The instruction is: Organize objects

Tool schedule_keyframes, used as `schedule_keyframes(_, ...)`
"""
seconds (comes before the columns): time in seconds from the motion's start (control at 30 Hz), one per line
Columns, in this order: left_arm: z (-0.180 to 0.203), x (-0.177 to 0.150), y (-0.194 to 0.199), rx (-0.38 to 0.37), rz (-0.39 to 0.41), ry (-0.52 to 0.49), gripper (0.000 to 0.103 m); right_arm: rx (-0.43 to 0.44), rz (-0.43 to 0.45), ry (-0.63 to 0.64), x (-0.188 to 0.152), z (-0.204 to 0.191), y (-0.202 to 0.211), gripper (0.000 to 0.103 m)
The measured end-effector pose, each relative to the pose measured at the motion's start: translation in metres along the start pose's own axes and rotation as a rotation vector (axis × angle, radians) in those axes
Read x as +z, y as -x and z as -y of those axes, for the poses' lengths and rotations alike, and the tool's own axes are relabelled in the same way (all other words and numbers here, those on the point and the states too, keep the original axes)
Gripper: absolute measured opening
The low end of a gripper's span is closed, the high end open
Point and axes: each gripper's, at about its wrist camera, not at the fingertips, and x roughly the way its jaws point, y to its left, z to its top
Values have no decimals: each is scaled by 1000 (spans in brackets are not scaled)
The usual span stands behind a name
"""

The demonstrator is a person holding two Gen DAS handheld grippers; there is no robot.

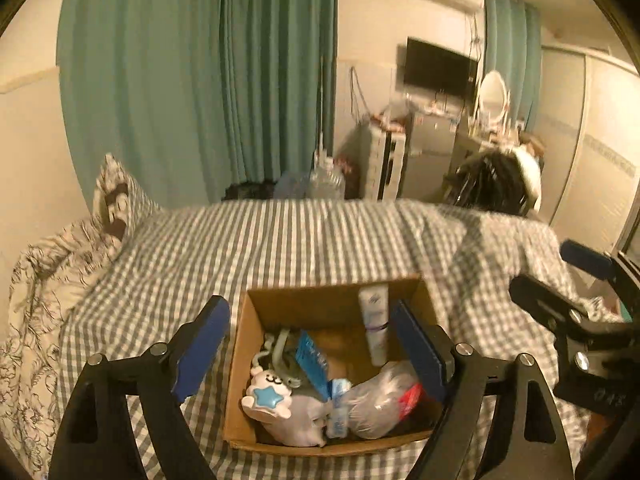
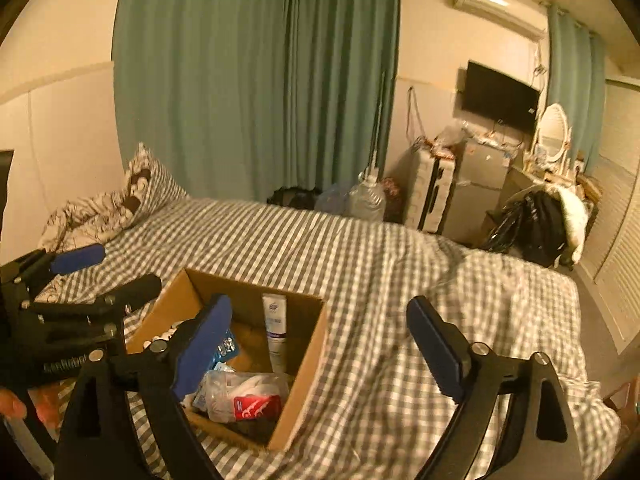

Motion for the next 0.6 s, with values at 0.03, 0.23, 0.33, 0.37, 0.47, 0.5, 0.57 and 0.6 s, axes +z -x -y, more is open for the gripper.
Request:
schedule_keyframes(0.03,1,3,7,0,15,2,93,-6,11,0,1,2,9,92)
schedule_keyframes(0.23,13,13,69,-22,134,5,101,-62,111,-5,12,13,82,97)
schedule_keyframes(0.33,15,14,103,-16,199,-2,103,-76,163,-23,16,18,116,103)
schedule_keyframes(0.37,17,14,114,-13,217,-6,103,-80,180,-29,16,18,127,103)
schedule_keyframes(0.47,16,10,141,2,266,-17,103,-83,215,-42,14,18,153,103)
schedule_keyframes(0.5,15,8,152,12,286,-20,103,-83,221,-45,12,18,159,103)
schedule_keyframes(0.57,12,3,165,29,317,-24,103,-80,234,-58,8,16,172,103)
schedule_keyframes(0.6,12,-1,172,40,333,-29,103,-73,239,-69,4,14,177,103)
